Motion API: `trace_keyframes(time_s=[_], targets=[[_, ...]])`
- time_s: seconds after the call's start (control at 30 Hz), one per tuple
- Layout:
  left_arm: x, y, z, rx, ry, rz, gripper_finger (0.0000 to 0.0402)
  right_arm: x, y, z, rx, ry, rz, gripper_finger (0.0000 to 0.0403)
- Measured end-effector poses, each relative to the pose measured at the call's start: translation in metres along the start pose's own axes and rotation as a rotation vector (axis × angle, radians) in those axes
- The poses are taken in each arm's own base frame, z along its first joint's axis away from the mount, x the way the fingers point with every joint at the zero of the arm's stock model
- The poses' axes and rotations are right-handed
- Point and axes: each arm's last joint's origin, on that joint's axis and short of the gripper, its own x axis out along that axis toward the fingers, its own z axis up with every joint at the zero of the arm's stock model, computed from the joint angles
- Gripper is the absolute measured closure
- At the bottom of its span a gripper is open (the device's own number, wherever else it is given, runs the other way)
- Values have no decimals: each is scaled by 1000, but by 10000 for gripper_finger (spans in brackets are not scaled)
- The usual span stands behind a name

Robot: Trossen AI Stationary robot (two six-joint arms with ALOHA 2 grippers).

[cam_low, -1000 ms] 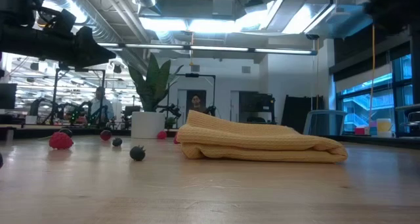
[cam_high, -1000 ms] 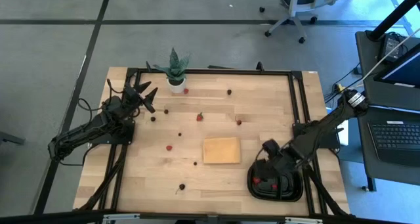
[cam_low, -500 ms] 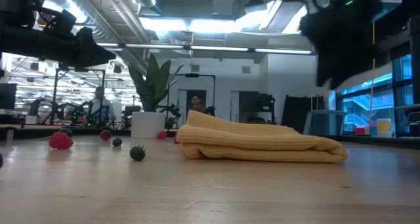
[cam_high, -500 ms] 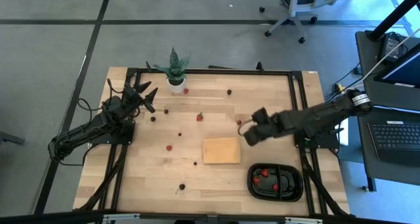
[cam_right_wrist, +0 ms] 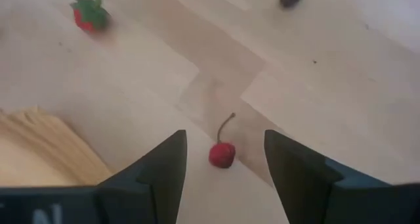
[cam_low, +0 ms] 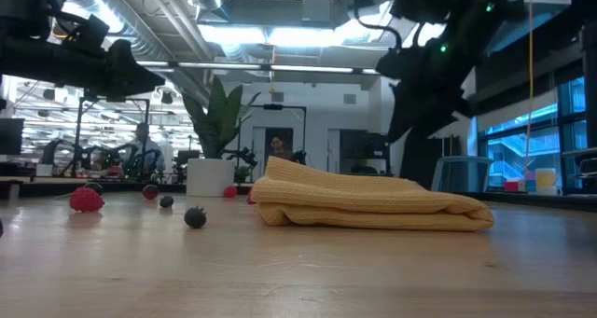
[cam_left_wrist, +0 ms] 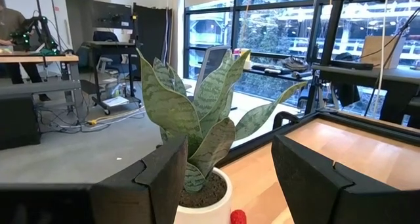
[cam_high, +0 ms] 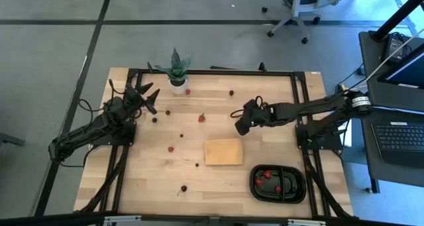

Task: Pick and placing Produce into tupperware
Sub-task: Put the top red cherry into the black container

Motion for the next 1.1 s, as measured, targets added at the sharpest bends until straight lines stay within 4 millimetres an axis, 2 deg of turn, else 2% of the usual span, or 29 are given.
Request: trace_keyframes(time_s=[0.43, 0.77, 1.1], targets=[[0, 0, -2, 3, 17, -2, 186, 36, -3, -24, -27, 88, -91, 197], [0, 0, -2, -51, 16, -2, 186, 45, -2, -29, -72, 111, -112, 197], [0, 0, -1, -52, 16, -2, 186, 50, -1, -27, -64, 51, -144, 197]])
